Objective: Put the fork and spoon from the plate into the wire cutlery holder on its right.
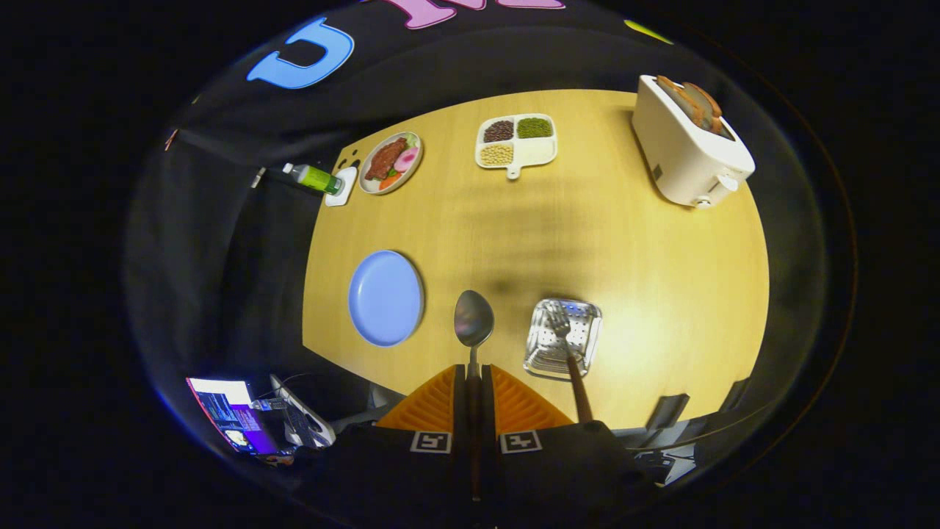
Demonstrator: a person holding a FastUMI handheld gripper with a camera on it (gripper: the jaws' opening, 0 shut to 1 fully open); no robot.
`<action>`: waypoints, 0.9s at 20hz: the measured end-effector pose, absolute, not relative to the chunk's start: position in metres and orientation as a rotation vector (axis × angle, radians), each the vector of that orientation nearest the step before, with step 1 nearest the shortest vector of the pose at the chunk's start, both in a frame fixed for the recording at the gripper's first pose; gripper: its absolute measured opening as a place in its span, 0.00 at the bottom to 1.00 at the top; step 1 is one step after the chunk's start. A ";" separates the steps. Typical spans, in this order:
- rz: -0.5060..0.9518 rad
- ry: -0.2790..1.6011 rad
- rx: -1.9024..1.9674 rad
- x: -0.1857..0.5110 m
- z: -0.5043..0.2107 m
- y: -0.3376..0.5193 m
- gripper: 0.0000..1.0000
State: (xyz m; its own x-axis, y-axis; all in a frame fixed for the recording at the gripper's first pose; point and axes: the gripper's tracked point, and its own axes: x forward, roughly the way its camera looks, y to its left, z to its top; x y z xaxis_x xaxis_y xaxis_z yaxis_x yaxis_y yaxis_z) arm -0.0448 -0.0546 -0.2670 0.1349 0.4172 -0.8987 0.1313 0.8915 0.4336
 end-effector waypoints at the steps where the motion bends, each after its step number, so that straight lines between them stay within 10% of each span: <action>1: 0.204 1.455 0.451 -0.051 -0.267 -0.064 0.09; 18: 0.027 1.727 0.364 -0.049 -0.364 -0.084 0.09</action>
